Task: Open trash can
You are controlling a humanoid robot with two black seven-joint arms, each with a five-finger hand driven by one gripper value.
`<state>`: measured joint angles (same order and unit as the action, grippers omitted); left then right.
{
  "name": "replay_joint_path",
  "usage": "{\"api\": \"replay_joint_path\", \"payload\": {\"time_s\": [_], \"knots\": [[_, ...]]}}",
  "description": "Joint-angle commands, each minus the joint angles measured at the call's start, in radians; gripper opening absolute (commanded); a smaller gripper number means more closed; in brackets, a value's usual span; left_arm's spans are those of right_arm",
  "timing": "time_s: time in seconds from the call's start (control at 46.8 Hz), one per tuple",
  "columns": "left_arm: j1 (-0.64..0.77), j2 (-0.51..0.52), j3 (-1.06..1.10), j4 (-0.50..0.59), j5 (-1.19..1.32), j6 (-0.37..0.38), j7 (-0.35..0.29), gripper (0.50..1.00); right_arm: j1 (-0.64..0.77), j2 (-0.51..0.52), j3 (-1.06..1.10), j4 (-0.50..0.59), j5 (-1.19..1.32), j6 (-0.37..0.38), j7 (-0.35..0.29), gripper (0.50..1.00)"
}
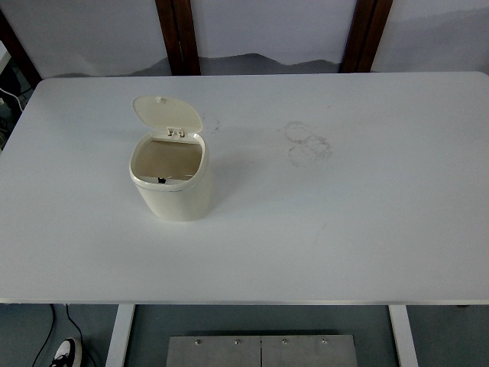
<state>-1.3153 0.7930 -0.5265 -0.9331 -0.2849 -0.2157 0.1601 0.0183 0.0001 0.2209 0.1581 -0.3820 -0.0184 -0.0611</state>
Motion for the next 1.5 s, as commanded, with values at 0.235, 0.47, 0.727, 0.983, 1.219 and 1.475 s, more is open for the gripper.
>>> {"api": "replay_joint_path", "payload": {"time_s": [0.235,0.47,0.727,0.983,1.219,1.475], "knots": [[0.179,-0.031,-0.132,0.045,0.003,-0.005,-0.079,1.000,0.000,0.000,0.000,0.000,0.000,0.000,0.000,0.995],[0.248,-0.035,-0.132,0.066,0.001,-0.005,-0.137,1.000,0.000,0.000,0.000,0.000,0.000,0.000,0.000,0.995],[0.263,-0.035,-0.135,0.069,-0.043,-0.013,-0.137,1.000,0.000,0.000,0.000,0.000,0.000,0.000,0.000,0.995],[0.292,-0.069,-0.133,0.092,-0.059,-0.011,-0.137,1.000,0.000,0.000,0.000,0.000,0.000,0.000,0.000,0.995],[0.315,-0.077,-0.133,0.094,-0.051,-0.008,-0.136,1.000,0.000,0.000,0.000,0.000,0.000,0.000,0.000,0.995],[0.320,-0.078,-0.132,0.094,-0.050,-0.008,-0.137,1.000,0.000,0.000,-0.002,0.000,0.000,0.000,0.000,0.995]]}}
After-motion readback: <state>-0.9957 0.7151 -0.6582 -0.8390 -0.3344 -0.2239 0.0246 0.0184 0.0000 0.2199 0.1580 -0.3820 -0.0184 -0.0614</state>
